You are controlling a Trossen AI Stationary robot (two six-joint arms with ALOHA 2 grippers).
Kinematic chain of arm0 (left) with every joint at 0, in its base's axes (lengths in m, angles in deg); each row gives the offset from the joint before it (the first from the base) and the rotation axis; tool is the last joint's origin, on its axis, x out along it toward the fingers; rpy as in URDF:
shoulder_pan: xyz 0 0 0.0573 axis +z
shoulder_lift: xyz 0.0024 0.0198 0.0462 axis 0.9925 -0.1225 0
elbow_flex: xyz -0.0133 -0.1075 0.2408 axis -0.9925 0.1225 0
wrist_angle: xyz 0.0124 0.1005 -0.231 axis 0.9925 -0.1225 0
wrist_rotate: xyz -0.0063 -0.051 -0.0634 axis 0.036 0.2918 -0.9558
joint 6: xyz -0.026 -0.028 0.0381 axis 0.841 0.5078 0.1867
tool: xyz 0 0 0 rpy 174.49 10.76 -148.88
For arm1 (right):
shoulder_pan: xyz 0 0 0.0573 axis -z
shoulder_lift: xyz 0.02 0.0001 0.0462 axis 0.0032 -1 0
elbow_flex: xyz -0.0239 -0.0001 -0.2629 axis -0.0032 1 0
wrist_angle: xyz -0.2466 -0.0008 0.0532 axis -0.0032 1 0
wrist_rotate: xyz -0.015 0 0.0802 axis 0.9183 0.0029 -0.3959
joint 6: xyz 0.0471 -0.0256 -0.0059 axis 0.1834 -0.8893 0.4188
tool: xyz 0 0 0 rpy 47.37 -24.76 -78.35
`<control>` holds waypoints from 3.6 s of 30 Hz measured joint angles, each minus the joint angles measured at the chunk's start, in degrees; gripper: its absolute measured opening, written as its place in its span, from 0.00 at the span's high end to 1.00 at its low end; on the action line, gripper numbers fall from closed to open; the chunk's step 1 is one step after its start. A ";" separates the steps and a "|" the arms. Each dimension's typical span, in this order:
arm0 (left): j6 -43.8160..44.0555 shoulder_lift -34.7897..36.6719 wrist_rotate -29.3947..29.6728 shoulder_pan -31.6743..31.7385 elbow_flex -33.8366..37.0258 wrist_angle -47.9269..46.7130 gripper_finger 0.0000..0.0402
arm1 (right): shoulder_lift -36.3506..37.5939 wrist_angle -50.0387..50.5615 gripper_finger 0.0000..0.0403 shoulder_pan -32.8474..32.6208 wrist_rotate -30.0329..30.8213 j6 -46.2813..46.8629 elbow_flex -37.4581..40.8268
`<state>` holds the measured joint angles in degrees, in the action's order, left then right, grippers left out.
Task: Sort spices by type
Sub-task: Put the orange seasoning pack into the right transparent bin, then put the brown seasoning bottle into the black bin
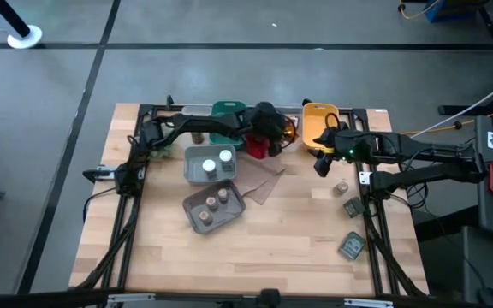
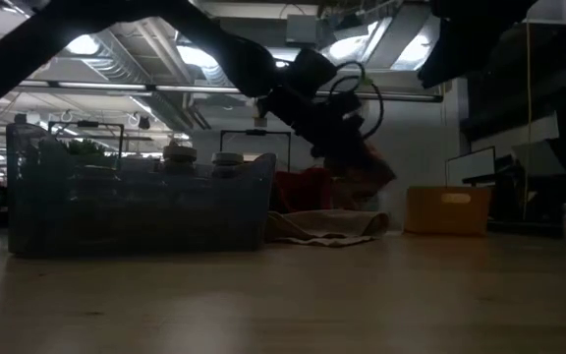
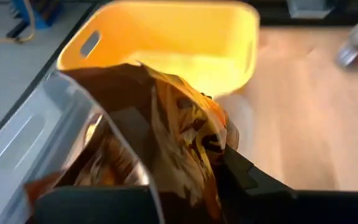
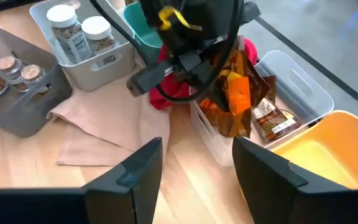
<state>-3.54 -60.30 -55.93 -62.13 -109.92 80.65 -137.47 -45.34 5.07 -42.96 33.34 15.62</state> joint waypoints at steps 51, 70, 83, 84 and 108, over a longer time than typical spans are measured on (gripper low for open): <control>0.50 26.37 -13.06 0.08 15.52 -6.13 0.68 | -3.08 28.72 0.52 0.00 -18.07 19.49 0.00; 2.01 37.27 -13.08 -0.67 32.58 4.81 0.68 | -28.52 39.50 0.52 0.00 -20.08 8.72 0.04; 1.49 37.27 -13.13 -1.27 32.57 4.30 0.68 | -31.98 36.01 0.52 0.00 -23.50 7.17 2.00; 1.46 37.27 -13.10 -1.31 32.57 4.30 0.68 | -31.98 35.74 0.52 0.00 -23.54 7.21 2.52; 1.33 37.27 -13.13 -1.36 32.57 4.50 0.68 | -32.04 33.31 0.52 0.02 -23.12 8.94 4.89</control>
<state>-2.21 -23.04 -69.06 -63.48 -77.35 85.15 -169.51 -12.02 5.09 -66.09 42.28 20.52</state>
